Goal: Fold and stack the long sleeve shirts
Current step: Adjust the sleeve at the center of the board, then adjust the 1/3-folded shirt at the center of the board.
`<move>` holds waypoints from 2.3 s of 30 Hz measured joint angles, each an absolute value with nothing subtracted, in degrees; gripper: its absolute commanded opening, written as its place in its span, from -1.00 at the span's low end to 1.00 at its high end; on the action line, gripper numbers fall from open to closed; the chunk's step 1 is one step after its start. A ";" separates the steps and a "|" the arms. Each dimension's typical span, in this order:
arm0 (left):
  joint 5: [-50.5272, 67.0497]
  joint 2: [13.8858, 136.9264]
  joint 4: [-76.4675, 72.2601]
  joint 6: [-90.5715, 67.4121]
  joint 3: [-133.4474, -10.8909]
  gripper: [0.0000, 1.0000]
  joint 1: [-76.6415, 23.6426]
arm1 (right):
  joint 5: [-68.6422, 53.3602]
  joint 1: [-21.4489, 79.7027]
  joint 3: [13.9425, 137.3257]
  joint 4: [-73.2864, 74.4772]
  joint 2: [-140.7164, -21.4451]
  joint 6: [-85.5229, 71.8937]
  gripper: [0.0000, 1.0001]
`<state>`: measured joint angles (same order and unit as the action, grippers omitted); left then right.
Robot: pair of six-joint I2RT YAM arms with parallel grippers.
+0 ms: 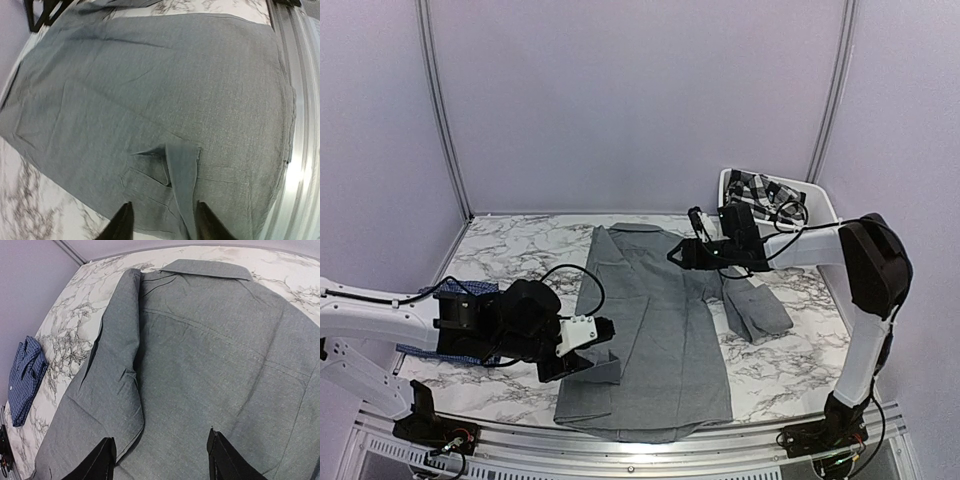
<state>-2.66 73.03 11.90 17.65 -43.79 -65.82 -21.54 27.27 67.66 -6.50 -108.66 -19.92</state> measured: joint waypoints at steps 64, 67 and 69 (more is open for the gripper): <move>5.13 131.04 2.09 -16.67 -99.20 -0.35 -27.75 | -17.72 37.41 91.15 4.93 -129.38 -10.59 -0.50; 6.13 132.03 2.15 -17.69 -99.61 -0.35 -27.75 | -17.58 37.41 91.15 4.93 -129.38 -10.70 -0.53; 6.59 132.46 2.22 -18.33 -99.61 -0.35 -27.75 | -17.58 37.41 91.15 4.91 -129.38 -10.70 -0.55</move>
<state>6.59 132.46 2.22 -18.33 -99.61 -27.75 -17.58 37.41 91.15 4.91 -129.38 -10.70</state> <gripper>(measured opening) 0.327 0.240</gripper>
